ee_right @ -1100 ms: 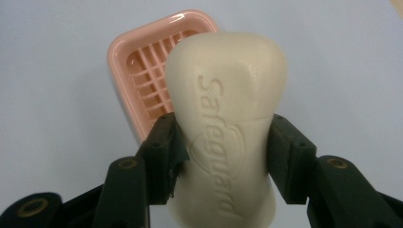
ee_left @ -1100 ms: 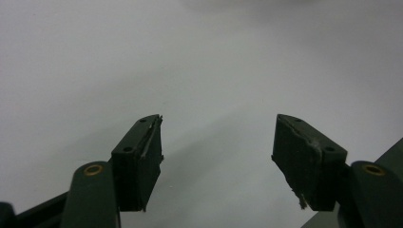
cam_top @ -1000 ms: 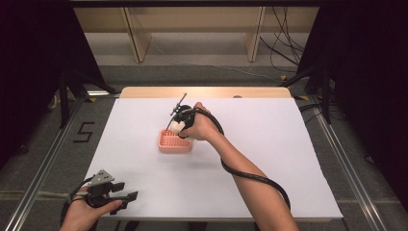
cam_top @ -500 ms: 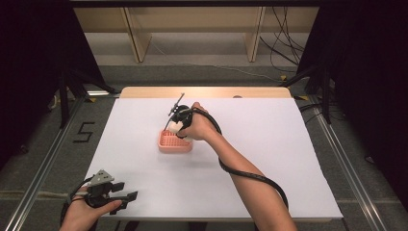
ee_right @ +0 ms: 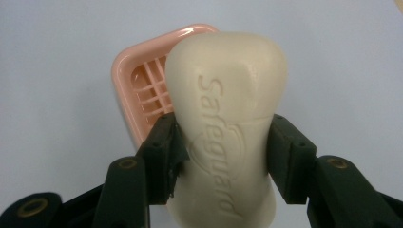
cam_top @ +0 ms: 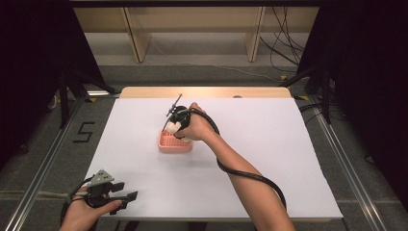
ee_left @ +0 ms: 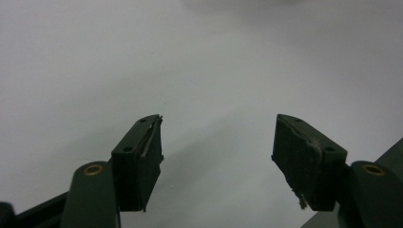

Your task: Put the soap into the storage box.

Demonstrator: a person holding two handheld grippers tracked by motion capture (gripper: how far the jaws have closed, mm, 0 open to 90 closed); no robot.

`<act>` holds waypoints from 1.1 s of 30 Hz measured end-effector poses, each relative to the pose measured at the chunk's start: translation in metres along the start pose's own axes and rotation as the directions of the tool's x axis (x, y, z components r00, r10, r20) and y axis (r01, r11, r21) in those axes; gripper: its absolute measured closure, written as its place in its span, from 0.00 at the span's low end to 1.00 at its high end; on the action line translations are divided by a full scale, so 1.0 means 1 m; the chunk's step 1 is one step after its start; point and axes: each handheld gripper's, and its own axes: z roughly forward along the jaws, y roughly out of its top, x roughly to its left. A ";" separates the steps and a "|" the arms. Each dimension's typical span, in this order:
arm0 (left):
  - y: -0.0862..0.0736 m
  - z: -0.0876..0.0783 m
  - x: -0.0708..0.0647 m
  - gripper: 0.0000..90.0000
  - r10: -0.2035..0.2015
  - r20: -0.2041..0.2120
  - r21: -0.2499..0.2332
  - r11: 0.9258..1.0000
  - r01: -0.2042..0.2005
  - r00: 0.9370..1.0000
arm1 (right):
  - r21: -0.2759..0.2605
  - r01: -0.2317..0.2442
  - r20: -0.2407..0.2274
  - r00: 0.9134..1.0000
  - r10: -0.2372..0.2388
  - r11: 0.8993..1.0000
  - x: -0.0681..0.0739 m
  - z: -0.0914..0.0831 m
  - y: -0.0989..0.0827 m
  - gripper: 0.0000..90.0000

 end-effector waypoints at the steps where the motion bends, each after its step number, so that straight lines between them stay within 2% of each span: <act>1: 0.000 0.003 -0.003 0.37 -0.044 0.004 -0.038 0.998 0.044 0.999 | 0.000 -0.004 -0.001 1.000 0.004 1.000 0.000 0.000 0.000 0.56; 4: 0.000 0.002 -0.003 0.37 -0.037 0.002 -0.033 0.999 0.037 0.999 | 0.002 0.008 -0.004 1.000 -0.008 1.000 0.001 0.001 0.001 0.56; 5: 0.000 0.000 0.000 0.37 0.005 0.000 0.003 1.000 -0.005 1.000 | 0.000 0.008 -0.003 1.000 -0.008 1.000 0.001 0.001 0.002 0.56; 8: 0.000 -0.001 -0.001 0.37 -0.002 -0.011 -0.001 1.000 0.002 1.000 | 0.004 0.007 -0.006 1.000 -0.007 1.000 0.001 0.002 0.003 0.56; 10: 0.000 -0.001 0.001 0.37 0.000 0.007 0.007 1.000 -0.001 1.000 | 0.004 0.010 -0.002 1.000 -0.010 1.000 0.001 0.003 0.003 0.56; 15: 0.000 -0.001 -0.001 0.37 -0.003 -0.010 -0.001 1.000 0.003 1.000 | 0.007 0.017 -0.005 1.000 -0.017 1.000 0.002 0.005 0.004 0.56; 16: 0.000 0.000 0.000 0.37 -0.002 0.004 -0.006 1.000 0.002 1.000 | 0.008 0.013 -0.005 1.000 -0.013 1.000 0.002 0.005 0.004 0.56; 18: 0.000 -0.001 0.000 0.37 -0.001 0.006 0.004 1.000 0.001 1.000 | 0.006 0.019 -0.006 1.000 -0.019 1.000 0.002 0.005 0.004 0.56; 20: 0.000 0.002 -0.002 0.37 -0.030 -0.004 -0.027 0.999 0.030 1.000 | 0.004 0.023 -0.006 1.000 -0.023 1.000 0.002 0.006 0.005 0.56; 21: 0.000 0.003 -0.002 0.37 -0.030 -0.011 -0.028 0.999 0.030 0.999 | 0.002 0.026 -0.009 1.000 -0.026 1.000 0.002 0.006 0.005 0.56; 33: 0.000 0.002 -0.001 0.37 -0.032 0.001 -0.016 0.999 0.032 0.999 | 0.004 0.023 -0.021 1.000 -0.023 1.000 0.003 0.010 0.006 0.56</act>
